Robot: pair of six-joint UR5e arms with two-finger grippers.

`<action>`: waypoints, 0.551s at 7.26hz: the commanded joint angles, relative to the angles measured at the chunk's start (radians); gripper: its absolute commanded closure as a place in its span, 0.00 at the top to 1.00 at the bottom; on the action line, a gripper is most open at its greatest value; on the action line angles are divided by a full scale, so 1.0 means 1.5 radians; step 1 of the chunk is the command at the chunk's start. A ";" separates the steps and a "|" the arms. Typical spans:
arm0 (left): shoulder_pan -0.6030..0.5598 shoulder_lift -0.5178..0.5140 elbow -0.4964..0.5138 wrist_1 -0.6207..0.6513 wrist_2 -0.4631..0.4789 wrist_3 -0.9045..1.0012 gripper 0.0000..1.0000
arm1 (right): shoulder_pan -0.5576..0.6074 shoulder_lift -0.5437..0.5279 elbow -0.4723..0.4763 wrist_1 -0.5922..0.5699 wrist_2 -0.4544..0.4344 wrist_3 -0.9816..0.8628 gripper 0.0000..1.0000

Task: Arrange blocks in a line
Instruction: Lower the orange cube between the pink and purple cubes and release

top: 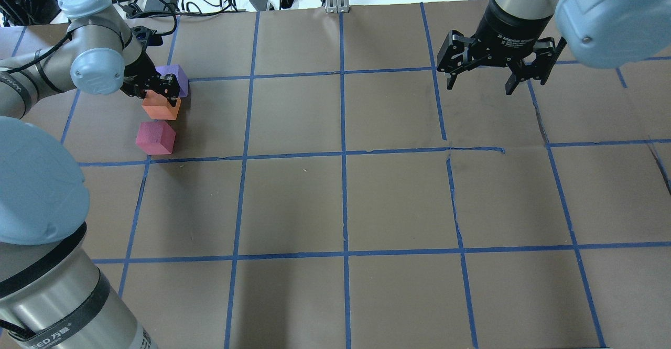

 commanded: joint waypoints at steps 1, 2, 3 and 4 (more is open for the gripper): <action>0.000 -0.002 -0.010 0.005 0.004 -0.002 0.46 | 0.000 0.001 0.001 0.000 0.000 -0.001 1.00; 0.000 -0.002 -0.013 0.009 0.004 -0.005 0.49 | 0.000 0.000 0.001 0.000 0.000 -0.001 1.00; 0.000 -0.002 -0.016 0.009 0.004 -0.007 0.56 | 0.000 0.000 0.001 0.000 0.000 0.000 1.00; 0.000 -0.002 -0.016 0.010 0.004 -0.006 0.74 | 0.000 0.000 0.001 0.000 0.000 -0.001 1.00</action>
